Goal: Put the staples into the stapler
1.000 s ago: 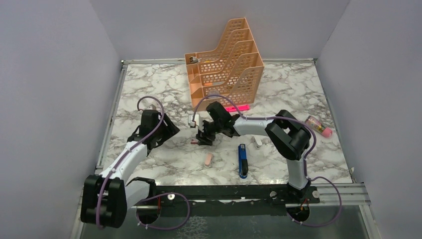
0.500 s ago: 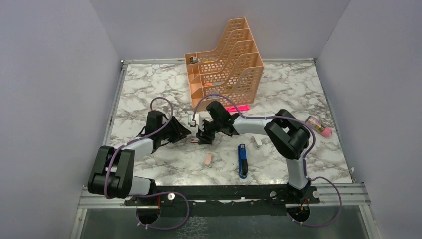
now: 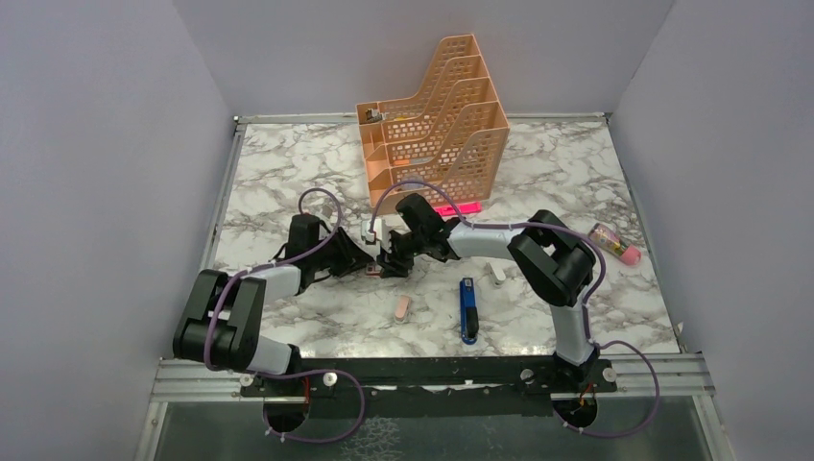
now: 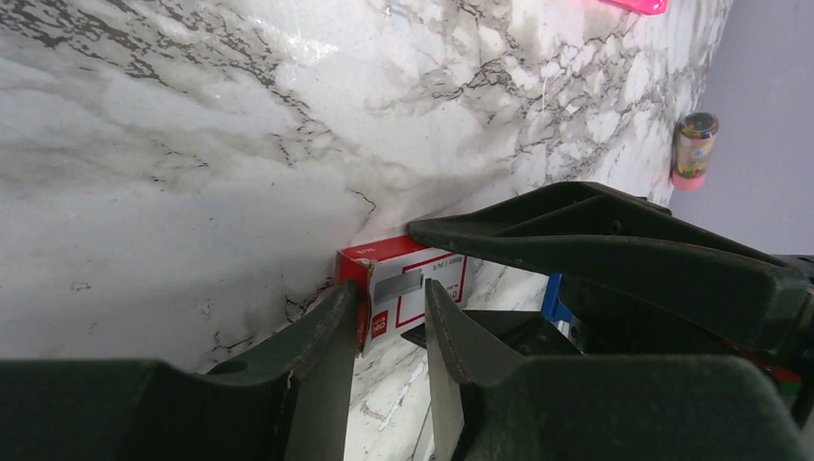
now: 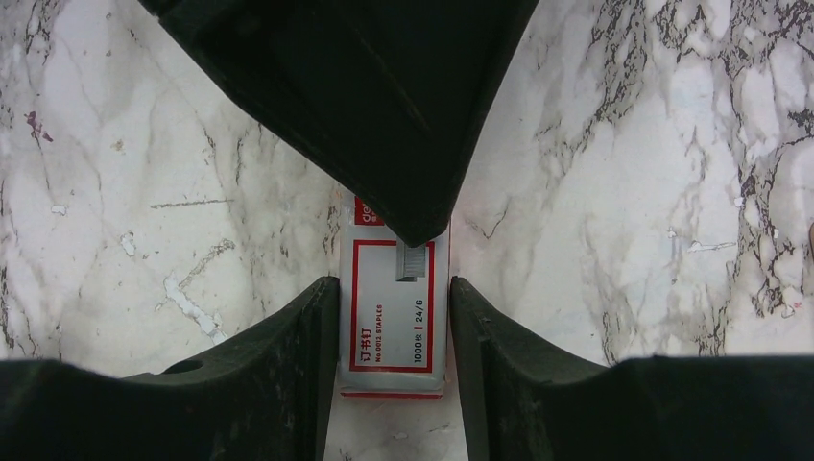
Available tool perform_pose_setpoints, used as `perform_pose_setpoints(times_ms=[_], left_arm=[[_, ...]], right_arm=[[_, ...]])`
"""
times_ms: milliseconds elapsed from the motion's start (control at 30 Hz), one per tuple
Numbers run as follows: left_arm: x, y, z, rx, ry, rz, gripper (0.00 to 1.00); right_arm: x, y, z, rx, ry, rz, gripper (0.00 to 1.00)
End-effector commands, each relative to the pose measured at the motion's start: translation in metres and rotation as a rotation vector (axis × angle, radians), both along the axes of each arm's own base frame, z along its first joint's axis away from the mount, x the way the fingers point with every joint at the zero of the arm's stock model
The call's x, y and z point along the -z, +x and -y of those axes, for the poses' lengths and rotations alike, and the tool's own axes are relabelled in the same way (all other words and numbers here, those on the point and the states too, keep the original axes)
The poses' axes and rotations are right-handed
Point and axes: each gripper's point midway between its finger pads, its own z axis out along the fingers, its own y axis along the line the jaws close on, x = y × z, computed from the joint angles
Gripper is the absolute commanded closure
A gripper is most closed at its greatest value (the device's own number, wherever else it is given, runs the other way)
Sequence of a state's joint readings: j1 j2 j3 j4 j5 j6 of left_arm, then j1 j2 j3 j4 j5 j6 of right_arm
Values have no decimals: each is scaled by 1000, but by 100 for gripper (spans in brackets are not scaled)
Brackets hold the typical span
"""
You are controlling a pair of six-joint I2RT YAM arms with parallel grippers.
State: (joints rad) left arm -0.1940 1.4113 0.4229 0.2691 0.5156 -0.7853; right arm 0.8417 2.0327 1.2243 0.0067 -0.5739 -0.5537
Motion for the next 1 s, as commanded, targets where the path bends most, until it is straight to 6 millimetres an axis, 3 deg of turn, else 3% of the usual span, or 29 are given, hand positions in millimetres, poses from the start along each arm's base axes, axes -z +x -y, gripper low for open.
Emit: perform_pose_setpoints(times_ms=[0, 533, 700, 800, 967], left_arm=[[7, -5, 6, 28, -5, -8, 68], [4, -12, 19, 84, -58, -2, 80], [5, -13, 21, 91, -73, -6, 81], [6, -11, 20, 81, -68, -5, 81], [3, -5, 19, 62, -60, 12, 82]], right_arm=[[24, -2, 9, 1, -60, -26, 51], [27, -9, -3, -21, -45, -41, 56], [19, -5, -12, -18, 1, -27, 56], [9, 0, -14, 32, 21, -21, 51], [-28, 15, -5, 185, 124, 18, 33]])
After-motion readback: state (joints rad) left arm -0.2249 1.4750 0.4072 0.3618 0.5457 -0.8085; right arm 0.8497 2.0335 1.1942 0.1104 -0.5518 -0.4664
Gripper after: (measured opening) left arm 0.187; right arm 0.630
